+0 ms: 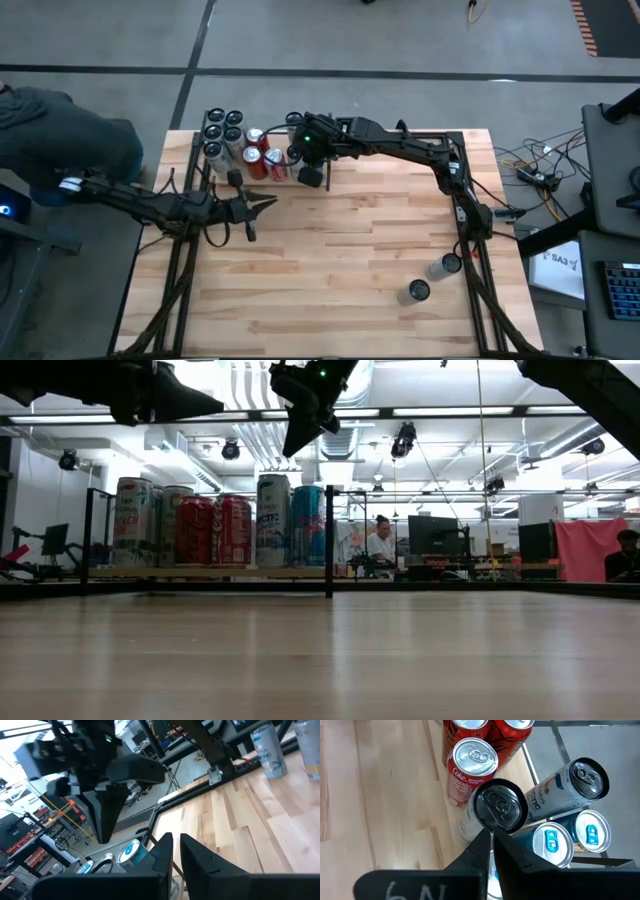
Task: Place canned beverage on shelf
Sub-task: Put the left white and blue soda can on the shelf aligned with the other white and blue soda cans
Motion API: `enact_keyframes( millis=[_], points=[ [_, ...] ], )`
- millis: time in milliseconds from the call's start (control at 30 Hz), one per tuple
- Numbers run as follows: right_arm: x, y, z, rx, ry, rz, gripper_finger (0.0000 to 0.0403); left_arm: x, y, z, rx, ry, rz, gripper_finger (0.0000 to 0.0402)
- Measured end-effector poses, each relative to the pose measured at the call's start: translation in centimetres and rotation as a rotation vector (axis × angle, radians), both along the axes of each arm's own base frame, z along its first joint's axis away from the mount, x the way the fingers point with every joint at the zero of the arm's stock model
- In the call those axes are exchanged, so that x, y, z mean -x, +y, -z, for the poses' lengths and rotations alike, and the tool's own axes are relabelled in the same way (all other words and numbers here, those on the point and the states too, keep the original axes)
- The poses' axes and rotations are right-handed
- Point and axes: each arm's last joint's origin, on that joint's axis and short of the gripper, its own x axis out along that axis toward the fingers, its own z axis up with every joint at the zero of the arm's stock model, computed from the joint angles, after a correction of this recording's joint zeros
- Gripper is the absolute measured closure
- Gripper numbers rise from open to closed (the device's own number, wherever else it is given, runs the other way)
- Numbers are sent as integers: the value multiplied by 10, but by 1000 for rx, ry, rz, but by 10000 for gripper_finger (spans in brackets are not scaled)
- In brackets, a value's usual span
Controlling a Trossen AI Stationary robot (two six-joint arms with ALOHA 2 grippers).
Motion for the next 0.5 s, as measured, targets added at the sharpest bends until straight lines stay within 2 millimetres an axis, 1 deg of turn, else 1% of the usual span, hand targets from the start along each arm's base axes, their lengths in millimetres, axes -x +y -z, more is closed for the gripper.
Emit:
enact_keyframes(
  millis=[200,500],
  points=[
    [0,0,0,1,0,-1,390,-6,-1,6,-21,42,1,385],
    [-1,0,0,27,7,-32,390,-8,-2,6,-24,35,2,400]
  ],
)
